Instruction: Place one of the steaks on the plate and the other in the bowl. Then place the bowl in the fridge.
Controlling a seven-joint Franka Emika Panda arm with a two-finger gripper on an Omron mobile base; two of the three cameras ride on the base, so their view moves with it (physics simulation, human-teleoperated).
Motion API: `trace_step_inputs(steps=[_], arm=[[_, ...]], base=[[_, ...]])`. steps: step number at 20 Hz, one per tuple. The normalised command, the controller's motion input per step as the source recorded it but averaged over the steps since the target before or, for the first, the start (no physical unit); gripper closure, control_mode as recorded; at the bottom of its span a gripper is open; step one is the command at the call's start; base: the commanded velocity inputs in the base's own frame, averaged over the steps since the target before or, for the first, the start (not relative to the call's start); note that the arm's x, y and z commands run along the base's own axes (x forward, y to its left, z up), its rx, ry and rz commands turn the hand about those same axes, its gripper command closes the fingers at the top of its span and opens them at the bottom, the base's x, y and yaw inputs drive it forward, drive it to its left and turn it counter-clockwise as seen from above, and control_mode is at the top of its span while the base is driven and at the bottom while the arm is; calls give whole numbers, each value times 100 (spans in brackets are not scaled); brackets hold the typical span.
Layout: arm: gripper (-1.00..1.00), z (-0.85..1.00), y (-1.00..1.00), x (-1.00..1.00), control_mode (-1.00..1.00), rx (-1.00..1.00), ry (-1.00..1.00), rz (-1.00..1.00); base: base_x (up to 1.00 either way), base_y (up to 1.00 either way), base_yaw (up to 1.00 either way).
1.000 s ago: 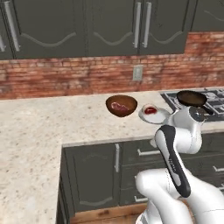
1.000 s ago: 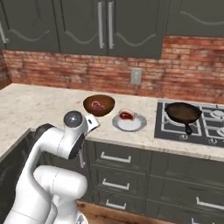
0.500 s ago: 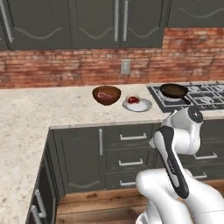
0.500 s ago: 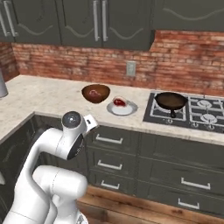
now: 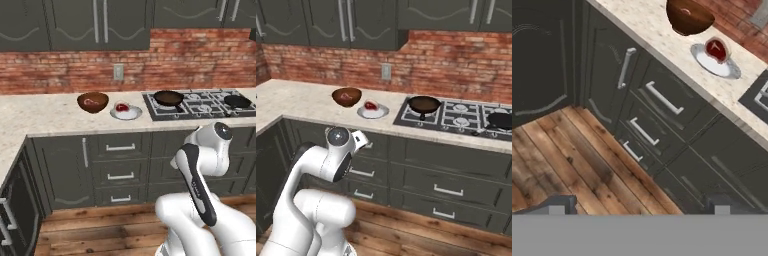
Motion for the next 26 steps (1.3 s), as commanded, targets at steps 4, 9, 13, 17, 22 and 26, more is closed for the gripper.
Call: trace_step_inputs(steps=[4, 9, 13, 17, 22, 26], arm=[[-100, 0, 0, 0, 100, 0, 0, 0], [-100, 0, 0, 0, 100, 0, 0, 0], [-100, 0, 0, 0, 100, 0, 0, 0], [-100, 0, 0, 0, 100, 0, 0, 0], [-100, 0, 0, 0, 100, 0, 0, 0], [-100, 0, 0, 0, 100, 0, 0, 0]], base=[[-44, -64, 0], [-37, -65, 0], [-34, -64, 0], [-4, -43, -5], [0, -35, -16], [0, -42, -24]])
